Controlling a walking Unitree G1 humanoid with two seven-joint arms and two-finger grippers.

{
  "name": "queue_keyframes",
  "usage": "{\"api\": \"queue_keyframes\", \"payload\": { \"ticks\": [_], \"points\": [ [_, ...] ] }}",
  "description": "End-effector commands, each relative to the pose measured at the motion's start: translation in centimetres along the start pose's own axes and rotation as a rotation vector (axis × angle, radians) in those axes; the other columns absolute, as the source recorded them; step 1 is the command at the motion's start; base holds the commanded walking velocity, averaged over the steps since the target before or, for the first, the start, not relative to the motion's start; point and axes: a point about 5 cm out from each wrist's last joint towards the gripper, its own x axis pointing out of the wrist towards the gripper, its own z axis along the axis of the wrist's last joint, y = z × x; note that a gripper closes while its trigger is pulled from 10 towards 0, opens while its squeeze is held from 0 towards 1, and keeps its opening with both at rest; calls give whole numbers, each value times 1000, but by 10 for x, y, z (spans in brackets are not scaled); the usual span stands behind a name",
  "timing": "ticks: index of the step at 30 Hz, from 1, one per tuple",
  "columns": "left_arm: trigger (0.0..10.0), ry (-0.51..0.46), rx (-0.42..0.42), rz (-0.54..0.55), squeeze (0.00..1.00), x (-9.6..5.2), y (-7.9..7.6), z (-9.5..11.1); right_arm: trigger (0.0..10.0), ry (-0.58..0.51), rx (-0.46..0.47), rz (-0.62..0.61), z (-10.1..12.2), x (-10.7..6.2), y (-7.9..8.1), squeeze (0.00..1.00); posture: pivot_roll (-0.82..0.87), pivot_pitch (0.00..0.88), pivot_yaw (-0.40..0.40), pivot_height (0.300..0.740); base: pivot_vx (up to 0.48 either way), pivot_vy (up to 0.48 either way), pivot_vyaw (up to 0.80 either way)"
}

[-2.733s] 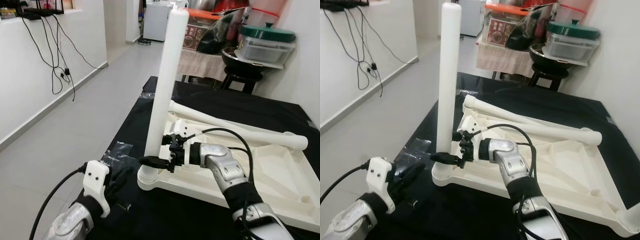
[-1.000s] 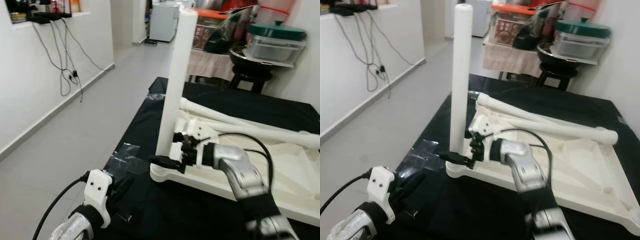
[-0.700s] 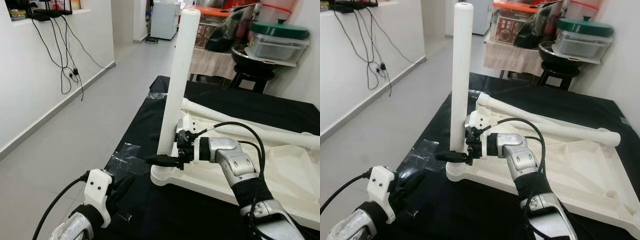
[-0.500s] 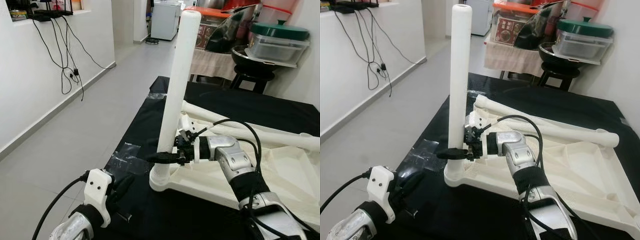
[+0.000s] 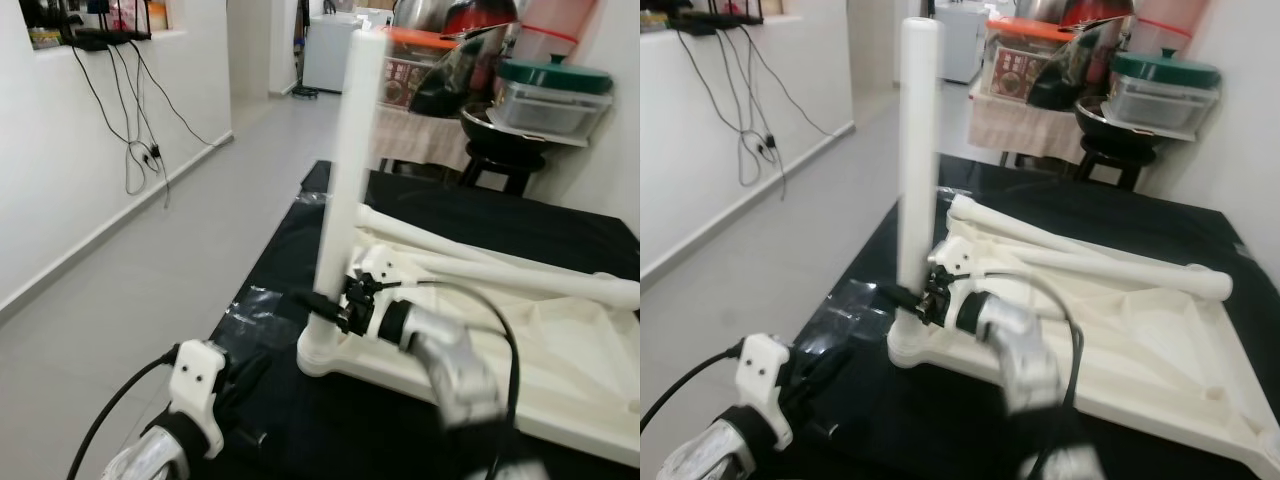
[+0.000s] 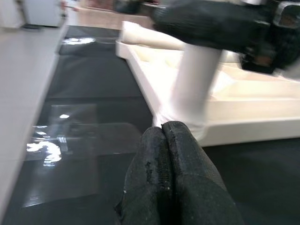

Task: Building children table

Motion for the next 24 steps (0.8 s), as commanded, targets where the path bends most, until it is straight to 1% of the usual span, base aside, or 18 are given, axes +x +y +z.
{"api": "queue_keyframes", "payload": {
  "ticks": [1, 4, 6, 8, 9, 10, 11, 12, 13, 15, 17, 18, 19, 20, 21, 22, 23, 24],
  "points": [
    [10000, 10, -21, -13, 0, 1, 0, -2, 0, 163, 17, -48, -28, -8, -7, 0, 63, 0, -87, 740, 0, 0, 0],
    [10000, 10, -22, -21, 0, 2, 0, -1, 0, 184, 36, -18, -32, -7, -6, 0, 85, 0, -100, 740, 0, 0, 0],
    [10000, 10, -21, -25, 0, 4, 0, -1, 0, 200, 16, 15, -34, -6, -4, 0, 82, 0, -102, 740, 0, 0, 0],
    [10000, 10, -21, -25, 0, 4, 0, -1, 0, 200, 16, 15, -34, -6, -4, 0, 82, 0, -102, 740, 0, 0, 0],
    [10000, 4, -21, -13, 0, 3, 0, 0, 0, 206, 16, 45, -33, -5, -1, 0, 89, 0, -106, 740, 0, 0, 0],
    [10000, 4, -21, -13, 0, 3, 0, 0, 0, 206, 16, 45, -33, -5, -1, 0, 89, 0, -106, 740, 0, 0, 0],
    [10000, -2, -21, -2, 0, 4, 0, 0, 10000, 203, 26, 41, -32, -6, 0, 0, 89, 0, -111, 740, 0, 0, 0],
    [10000, -6, -24, 6, 0, 4, 0, 0, 10000, 195, 31, 76, -28, -5, 1, 1000, 90, 0, -111, 740, 0, 0, 0],
    [10000, -6, -24, 6, 0, 4, 0, 0, 10000, 195, 31, 76, -28, -5, 1, 1000, 90, 0, -111, 740, 0, 0, 0],
    [10000, -9, -26, 11, 0, 5, 1, 1, 10000, 183, 25, 118, -22, -4, 2, 1000, 93, 0, -113, 740, 0, 0, 0],
    [10000, -9, -28, 8, 0, 5, 1, 0, 10000, 167, -14, 200, -12, -2, 0, 1000, 95, 0, -114, 740, 0, 0, 0],
    [10000, -8, -29, 5, 0, 6, 1, 0, 10000, 147, -34, 276, -5, 0, -2, 1000, 96, 0, -113, 740, 0, 0, 0],
    [10000, -8, -29, 5, 0, 6, 1, 0, 10000, 147, -34, 276, -5, 0, -2, 1000, 96, 0, -113, 740, 0, 0, 0],
    [10000, -7, -30, 4, 0, 6, 1, 0, 10000, 126, -61, 353, 2, 1, -4, 1000, 96, 0, -113, 740, 0, 0, 0],
    [10000, -6, -31, 2, 0, 6, 1, 0, 10000, 113, -81, 466, 9, 0, -7, 1000, 96, 0, -111, 740, 0, 0, 0],
    [10000, -6, -31, 2, 0, 6, 1, 0, 10000, 113, -81, 466, 9, 0, -7, 1000, 96, 0, -111, 740, 0, 0, 0],
    [10000, -6, -32, 2, 0, 7, 1, 0, 10000, 113, -127, 580, 14, 0, -11, 0, 103, 0, -115, 740, 0, 0, 0],
    [10000, -4, -32, 2, 0, 8, 1, -1, 10000, 120, -152, 652, 18, 0, -17, 0, 109, 0, -117, 740, 0, 0, 0]
  ]
}}
